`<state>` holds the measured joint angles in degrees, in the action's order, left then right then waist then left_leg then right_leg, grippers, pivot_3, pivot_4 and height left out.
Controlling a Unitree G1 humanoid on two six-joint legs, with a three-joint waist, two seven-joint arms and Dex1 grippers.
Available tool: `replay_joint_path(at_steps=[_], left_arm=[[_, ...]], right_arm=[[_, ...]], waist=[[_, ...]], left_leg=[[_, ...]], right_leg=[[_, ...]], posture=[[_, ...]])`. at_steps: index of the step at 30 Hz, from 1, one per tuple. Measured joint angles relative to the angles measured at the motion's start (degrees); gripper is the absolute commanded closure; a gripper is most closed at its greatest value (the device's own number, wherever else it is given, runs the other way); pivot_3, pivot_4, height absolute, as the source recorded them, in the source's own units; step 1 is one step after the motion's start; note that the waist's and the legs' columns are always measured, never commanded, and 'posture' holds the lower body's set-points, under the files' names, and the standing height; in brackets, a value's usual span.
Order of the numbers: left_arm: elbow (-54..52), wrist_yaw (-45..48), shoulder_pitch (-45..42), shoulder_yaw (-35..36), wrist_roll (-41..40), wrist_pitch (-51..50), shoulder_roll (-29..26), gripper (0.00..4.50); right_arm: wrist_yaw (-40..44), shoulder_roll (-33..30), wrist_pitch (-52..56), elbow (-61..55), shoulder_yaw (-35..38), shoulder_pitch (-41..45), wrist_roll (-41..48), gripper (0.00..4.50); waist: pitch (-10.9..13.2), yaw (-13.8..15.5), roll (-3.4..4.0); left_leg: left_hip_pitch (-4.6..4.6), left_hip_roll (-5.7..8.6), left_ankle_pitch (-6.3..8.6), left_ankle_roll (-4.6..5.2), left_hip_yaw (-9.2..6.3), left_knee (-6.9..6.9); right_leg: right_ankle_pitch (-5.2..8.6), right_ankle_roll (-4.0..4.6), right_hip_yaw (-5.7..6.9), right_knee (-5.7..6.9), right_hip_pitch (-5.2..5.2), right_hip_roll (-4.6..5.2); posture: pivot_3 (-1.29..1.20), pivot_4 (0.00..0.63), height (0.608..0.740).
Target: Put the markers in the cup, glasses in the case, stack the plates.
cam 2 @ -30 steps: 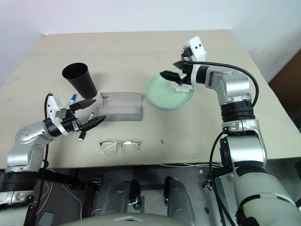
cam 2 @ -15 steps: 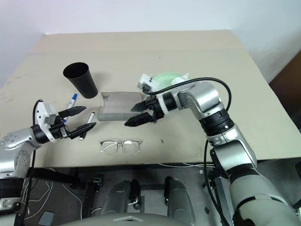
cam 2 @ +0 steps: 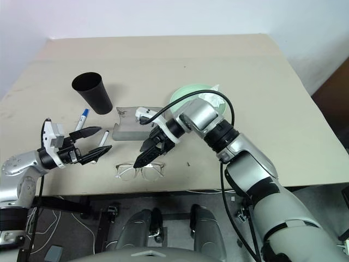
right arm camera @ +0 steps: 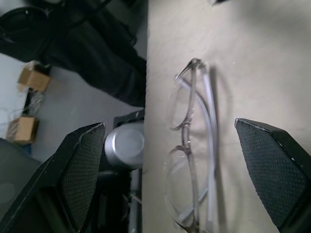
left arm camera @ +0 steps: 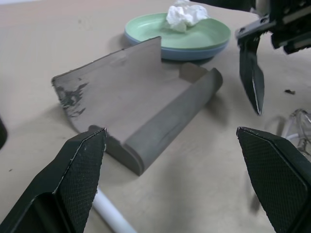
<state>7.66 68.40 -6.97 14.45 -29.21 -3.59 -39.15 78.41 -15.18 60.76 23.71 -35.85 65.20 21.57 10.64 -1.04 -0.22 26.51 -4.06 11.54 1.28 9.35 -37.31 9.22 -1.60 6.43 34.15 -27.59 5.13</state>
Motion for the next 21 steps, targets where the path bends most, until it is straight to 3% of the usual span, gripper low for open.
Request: replay_joint_path(at_steps=[21], left_arm=[[-1.0, 9.0, 5.8, 2.2, -0.5, 6.9, -5.1, 0.0]], right_arm=[[2.8, 3.8, -2.7, 3.9, -3.2, 0.1, -5.3, 0.02]], waist=[[0.0, 0.0, -0.03]], left_leg=[[0.43, -0.23, -0.03, -0.07, 0.43, 0.1]], right_leg=[[-0.06, 0.08, 0.01, 0.06, -0.79, -0.03]], posture=[[0.0, 0.15, 0.74]])
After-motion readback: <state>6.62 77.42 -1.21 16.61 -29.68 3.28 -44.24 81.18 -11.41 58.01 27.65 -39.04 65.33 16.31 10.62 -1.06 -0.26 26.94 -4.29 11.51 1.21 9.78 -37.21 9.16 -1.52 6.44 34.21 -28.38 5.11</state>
